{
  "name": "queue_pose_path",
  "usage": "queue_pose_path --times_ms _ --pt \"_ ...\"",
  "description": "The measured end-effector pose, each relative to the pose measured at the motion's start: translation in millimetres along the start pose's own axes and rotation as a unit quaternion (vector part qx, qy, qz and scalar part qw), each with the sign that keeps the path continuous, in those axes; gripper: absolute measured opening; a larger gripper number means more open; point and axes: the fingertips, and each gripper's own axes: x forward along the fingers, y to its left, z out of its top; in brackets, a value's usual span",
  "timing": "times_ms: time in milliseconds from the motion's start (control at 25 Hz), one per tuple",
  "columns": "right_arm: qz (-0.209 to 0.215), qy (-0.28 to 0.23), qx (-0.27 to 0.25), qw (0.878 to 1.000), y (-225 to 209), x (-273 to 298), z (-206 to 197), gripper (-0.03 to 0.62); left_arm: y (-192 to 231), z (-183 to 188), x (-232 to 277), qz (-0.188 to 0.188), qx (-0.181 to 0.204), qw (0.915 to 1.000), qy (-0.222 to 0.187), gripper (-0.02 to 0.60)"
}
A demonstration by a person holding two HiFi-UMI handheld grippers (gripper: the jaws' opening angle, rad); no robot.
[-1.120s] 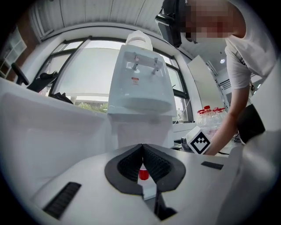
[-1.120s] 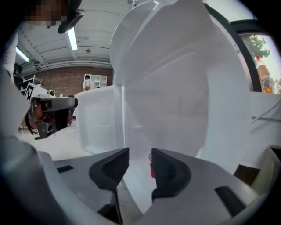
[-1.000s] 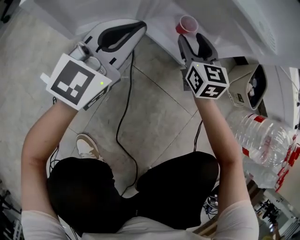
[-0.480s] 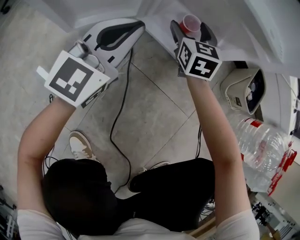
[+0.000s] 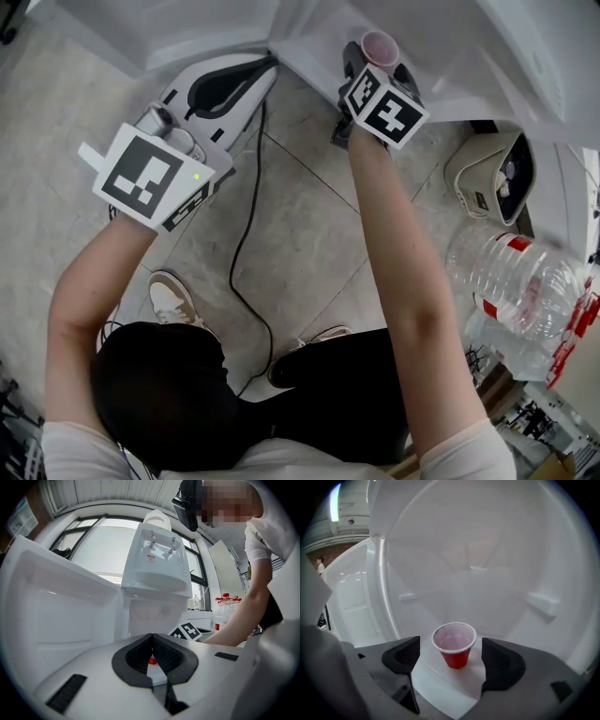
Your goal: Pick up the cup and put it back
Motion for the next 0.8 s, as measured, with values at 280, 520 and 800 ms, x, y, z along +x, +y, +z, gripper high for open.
queue_pose_path --times_ms 280,520,800 --pt "-0.007 0.003 -0.017 1.0 -3.9 17.6 -15.3 0.393 11.8 -0.9 -12.2 0.011 -0.016 0.9998 -0.004 0.023" --pt "0.0 -0.004 -0.018 1.0 -8.4 33.5 -10.5 0.391 13.6 -0.9 -18.5 0.014 -0.019 0.9997 -0.008 0.023" --pt "0.041 -0.006 -0.051 0.998 -1.0 35.6 -5.0 0.327 23.7 -7.5 -28.3 0.032 -0.023 0.9992 0.002 0.023"
